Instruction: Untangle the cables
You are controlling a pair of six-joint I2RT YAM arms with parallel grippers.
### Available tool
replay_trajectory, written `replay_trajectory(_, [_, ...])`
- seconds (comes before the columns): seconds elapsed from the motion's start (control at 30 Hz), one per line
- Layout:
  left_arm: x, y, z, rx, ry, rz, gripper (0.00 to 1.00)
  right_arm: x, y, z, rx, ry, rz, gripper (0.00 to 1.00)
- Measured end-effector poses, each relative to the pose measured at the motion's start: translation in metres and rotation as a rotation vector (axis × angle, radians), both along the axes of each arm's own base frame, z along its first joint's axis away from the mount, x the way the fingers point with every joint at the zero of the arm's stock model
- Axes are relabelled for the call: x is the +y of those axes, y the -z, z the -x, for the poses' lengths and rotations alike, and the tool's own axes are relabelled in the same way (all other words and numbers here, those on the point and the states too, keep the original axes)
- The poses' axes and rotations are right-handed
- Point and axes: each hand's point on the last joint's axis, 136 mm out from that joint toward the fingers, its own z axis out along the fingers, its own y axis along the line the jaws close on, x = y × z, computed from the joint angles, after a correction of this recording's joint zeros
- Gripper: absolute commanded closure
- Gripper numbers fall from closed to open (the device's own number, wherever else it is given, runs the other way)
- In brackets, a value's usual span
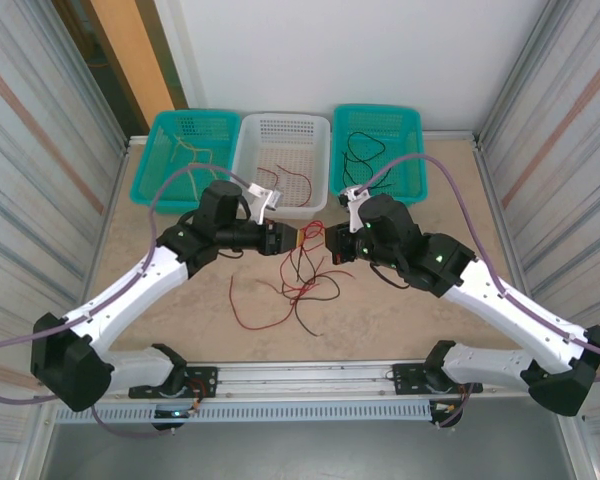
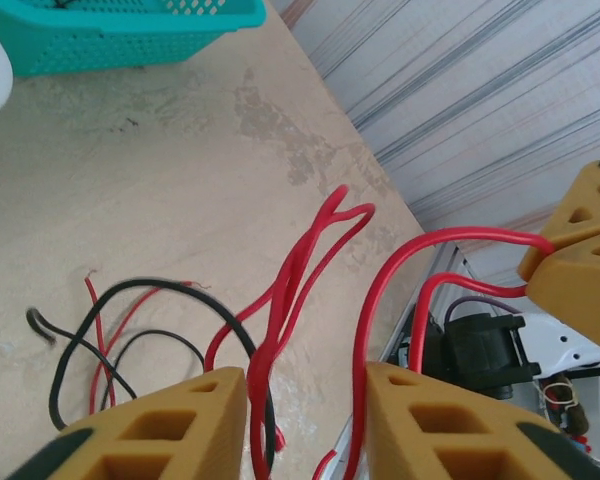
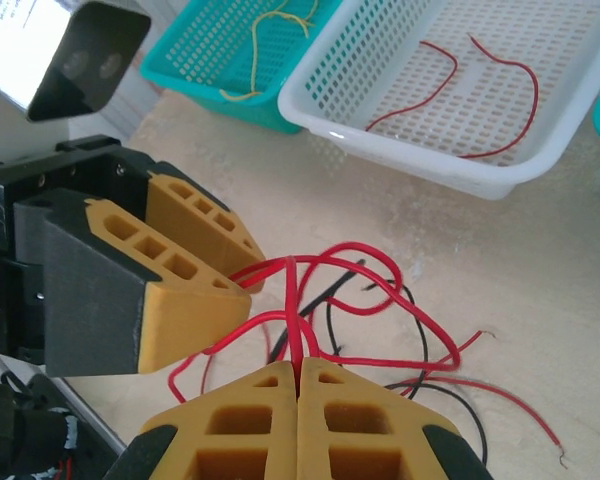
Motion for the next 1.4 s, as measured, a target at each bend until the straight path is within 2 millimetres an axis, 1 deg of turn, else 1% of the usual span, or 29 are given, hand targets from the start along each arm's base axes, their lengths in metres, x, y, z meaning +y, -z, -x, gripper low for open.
replay_trajectory(0.07, [-0.002,0.001,0.001,-0.004,0.010,-0.004,0.80,-0.001,-0.001,0.000,-0.002,0.001,-0.002,1.00])
replay_trajectory(0.1, [-0.003,0.000,0.002,-0.008,0.016,-0.004,0.83,-0.001,-0.002,0.000,-0.005,0.003,-0.002,1.00])
replay_trajectory(0.27, [-0.005,-0.005,0.003,-0.031,0.023,-0.013,0.84,-0.010,-0.009,0.001,-0.035,0.028,-0.001,1.00])
replay_trajectory(0.37, [-0.004,-0.004,0.001,-0.043,0.013,-0.036,0.85,-0.020,-0.022,0.003,-0.076,0.047,-0.020,1.00])
replay_trajectory(0.47, [0.003,0.013,-0.004,-0.012,-0.023,-0.096,0.89,-0.042,-0.048,0.007,-0.140,0.087,-0.078,1.00])
replay_trajectory(0.5, [0.004,0.019,-0.006,0.003,-0.031,-0.115,0.92,-0.050,-0.057,0.009,-0.162,0.105,-0.100,1.00])
replay_trajectory(0.57, [0.006,0.030,-0.008,0.026,-0.041,-0.146,0.97,-0.062,-0.068,0.011,-0.191,0.130,-0.128,1.00])
replay_trajectory(0.63, [0.008,0.039,-0.008,0.045,-0.047,-0.169,1.00,-0.069,-0.075,0.012,-0.208,0.145,-0.148,1.00])
replay_trajectory(0.7, [0.010,0.043,-0.007,0.050,-0.053,-0.185,1.00,-0.076,-0.076,0.010,-0.214,0.166,-0.153,1.00])
replay_trajectory(0.73, [0.011,0.043,-0.008,0.050,-0.058,-0.187,1.00,-0.078,-0.074,0.009,-0.212,0.175,-0.150,1.00])
replay_trajectory(0.77, [0.011,0.044,-0.008,0.049,-0.058,-0.188,1.00,-0.080,-0.072,0.007,-0.207,0.184,-0.145,0.97])
replay_trajectory(0.8, [0.011,0.043,-0.008,0.050,-0.058,-0.187,1.00,-0.080,-0.070,0.006,-0.199,0.184,-0.139,0.93])
replay_trajectory(0.83, [0.011,0.042,-0.008,0.050,-0.059,-0.183,1.00,-0.078,-0.067,0.004,-0.187,0.180,-0.136,0.86])
replay_trajectory(0.87, [0.010,0.040,-0.008,0.047,-0.061,-0.177,1.00,-0.074,-0.062,0.002,-0.168,0.176,-0.132,0.76])
replay_trajectory(0.9, [0.010,0.037,-0.008,0.045,-0.062,-0.168,1.00,-0.069,-0.057,0.000,-0.147,0.170,-0.130,0.68])
replay_trajectory(0.97, [0.009,0.029,-0.007,0.035,-0.064,-0.141,1.00,-0.058,-0.041,-0.007,-0.096,0.162,-0.105,0.58])
replay_trajectory(1.0, [0.008,0.024,-0.007,0.030,-0.063,-0.125,1.00,-0.052,-0.033,-0.010,-0.069,0.156,-0.097,0.50])
replay_trajectory(1.03, [0.008,0.019,-0.008,0.024,-0.066,-0.104,1.00,-0.045,-0.021,-0.013,-0.036,0.148,-0.084,0.43])
replay_trajectory(1.13, [0.006,0.004,-0.010,0.014,-0.067,-0.044,1.00,-0.027,0.013,-0.016,0.048,0.115,-0.046,0.40])
replay_trajectory(1.2, [0.005,-0.002,-0.011,0.012,-0.066,-0.015,1.00,-0.017,0.029,-0.014,0.093,0.090,-0.032,0.39])
replay_trajectory(1.27, [0.004,-0.008,-0.012,0.012,-0.062,0.014,1.00,-0.009,0.034,-0.014,0.112,0.076,-0.036,0.40])
replay_trajectory(1.4, [0.003,-0.013,-0.012,0.021,-0.059,0.052,1.00,-0.003,0.030,-0.016,0.106,0.063,-0.064,0.41])
